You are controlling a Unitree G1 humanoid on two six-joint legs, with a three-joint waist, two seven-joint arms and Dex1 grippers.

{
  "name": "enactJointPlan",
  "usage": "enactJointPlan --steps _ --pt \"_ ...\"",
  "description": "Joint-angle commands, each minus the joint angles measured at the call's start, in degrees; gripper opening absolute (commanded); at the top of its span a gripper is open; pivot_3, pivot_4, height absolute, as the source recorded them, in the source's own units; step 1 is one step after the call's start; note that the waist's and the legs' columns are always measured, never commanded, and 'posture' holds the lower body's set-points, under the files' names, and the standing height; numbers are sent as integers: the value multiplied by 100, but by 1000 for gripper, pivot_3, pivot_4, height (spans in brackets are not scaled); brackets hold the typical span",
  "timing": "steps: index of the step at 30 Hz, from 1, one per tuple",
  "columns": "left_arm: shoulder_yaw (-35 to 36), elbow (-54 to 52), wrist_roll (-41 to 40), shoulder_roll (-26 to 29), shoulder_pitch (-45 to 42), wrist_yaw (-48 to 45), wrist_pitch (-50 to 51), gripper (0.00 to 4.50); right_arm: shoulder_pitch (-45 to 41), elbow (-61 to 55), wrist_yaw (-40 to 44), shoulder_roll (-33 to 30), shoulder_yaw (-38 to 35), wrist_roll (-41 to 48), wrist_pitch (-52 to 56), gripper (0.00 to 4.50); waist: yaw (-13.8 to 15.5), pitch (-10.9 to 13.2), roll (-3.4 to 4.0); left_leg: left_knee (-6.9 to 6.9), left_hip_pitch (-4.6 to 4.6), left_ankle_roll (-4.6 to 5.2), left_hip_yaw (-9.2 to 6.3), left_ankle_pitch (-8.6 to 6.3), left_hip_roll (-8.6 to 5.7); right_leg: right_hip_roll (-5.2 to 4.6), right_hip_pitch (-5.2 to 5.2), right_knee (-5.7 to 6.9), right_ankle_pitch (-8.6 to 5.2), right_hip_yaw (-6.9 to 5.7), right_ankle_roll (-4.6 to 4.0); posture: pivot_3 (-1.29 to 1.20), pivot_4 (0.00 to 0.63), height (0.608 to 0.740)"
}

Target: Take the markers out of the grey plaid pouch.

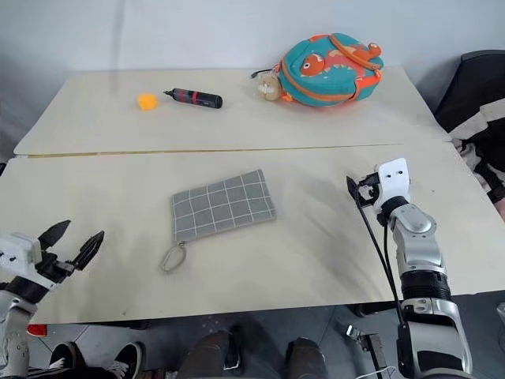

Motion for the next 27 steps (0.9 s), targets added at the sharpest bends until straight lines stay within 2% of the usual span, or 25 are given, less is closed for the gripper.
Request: enactJointPlan --steps 1,8,13,15,19,22,27 --pt "65 -158 26 48 17 52 -130 4105 -114 -28 -7 -27 -38 -44 -158 4500 0 0 0 0 0 0 0 0 0 0 1 -1 0 1 0 0 150 740" --pt "-41 -67 279 197 3 -7 -233 4105 -9 -262 108 -63 75 -132 -149 4500 -10 0 0 -1 1 0 3 0 0 1 -1 1 0 -2 0 0 150 740" --pt "-229 -60 396 259 -167 -250 -606 4105 171 -1303 929 36 402 257 357 4500 -12 0 0 -2 1 0 4 0 0 0 -2 -1 0 0 0 0 150 740" --pt "-368 59 593 307 -376 -206 -796 4105 165 -2140 1211 248 670 601 842 4500 -12 0 0 -3 1 0 4 -1 1 0 -4 0 0 0 0 0 150 740" --pt "-677 394 954 373 -710 -193 -1219 4128 127 -2838 1103 729 1063 622 1298 3614 -12 0 0 -5 2 -4 2 -2 6 2 -6 4 0 -2 0 0 150 740" --pt "-935 564 1148 425 -886 -308 -1573 4128 180 -2916 871 1091 1401 362 1328 2592 -8 -1 -2 -8 1 -3 3 -3 -1 1 -9 5 0 -3 0 0 150 740" --pt "-1507 1314 1915 740 -1472 -356 -2730 4128 85 -2329 429 1412 2161 -670 814 788 8 -4 -8 -9 0 -6 -1 -1 -7 2 -11 10 0 -8 0 0 150 740"
